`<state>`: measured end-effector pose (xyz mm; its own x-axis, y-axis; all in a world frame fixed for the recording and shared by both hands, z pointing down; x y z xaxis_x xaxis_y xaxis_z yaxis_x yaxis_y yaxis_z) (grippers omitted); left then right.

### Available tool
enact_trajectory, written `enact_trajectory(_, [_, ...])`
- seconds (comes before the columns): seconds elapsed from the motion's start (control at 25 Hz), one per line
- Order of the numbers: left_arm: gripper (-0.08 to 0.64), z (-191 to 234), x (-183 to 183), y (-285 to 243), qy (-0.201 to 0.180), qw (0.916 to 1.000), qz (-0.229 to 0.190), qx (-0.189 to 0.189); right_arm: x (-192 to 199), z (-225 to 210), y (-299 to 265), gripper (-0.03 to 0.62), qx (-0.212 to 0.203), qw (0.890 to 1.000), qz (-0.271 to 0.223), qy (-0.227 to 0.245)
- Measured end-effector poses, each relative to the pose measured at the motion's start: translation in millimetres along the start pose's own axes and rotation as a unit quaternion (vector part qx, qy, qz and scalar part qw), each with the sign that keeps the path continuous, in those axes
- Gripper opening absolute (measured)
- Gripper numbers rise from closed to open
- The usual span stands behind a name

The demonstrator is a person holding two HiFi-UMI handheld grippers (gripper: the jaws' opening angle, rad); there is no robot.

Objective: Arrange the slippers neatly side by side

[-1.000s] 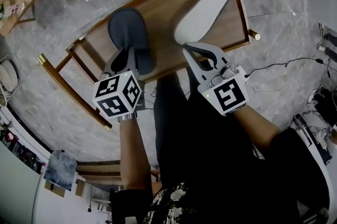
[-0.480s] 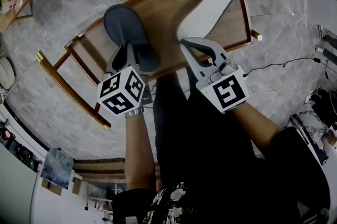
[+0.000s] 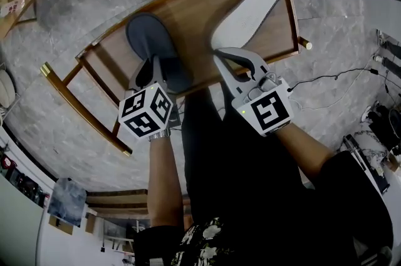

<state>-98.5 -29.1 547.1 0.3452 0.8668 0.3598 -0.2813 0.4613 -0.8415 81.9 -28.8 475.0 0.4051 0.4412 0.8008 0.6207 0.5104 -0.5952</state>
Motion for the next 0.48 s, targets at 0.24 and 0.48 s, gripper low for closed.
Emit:
enact_trajectory(0.24, [0.031,1.4,2.1,-1.9,0.006,1.0000,-0.005,-0.002,0.6,-0.8,-0.2,-0.002,-0.001,1.000,0.001,0.006])
enact_trajectory(0.48, [0.081,1.0,2.6,-5.8,-0.001,1.0000,0.000,0.002,-0.4,-0.2,-1.5,-0.002,0.001,1.000,0.001,0.006])
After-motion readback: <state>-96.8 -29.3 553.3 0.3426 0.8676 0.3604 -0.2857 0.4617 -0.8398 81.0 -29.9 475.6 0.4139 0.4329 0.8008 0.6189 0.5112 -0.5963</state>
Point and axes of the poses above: the fingertips, and each gripper's own axes: y backward along the fingers, z to its left, x out of its underside, the point moved 4 cm from there along y, backward along the fingers, and after that the axes turned 11 degrees about y, right-handed, at the moved point
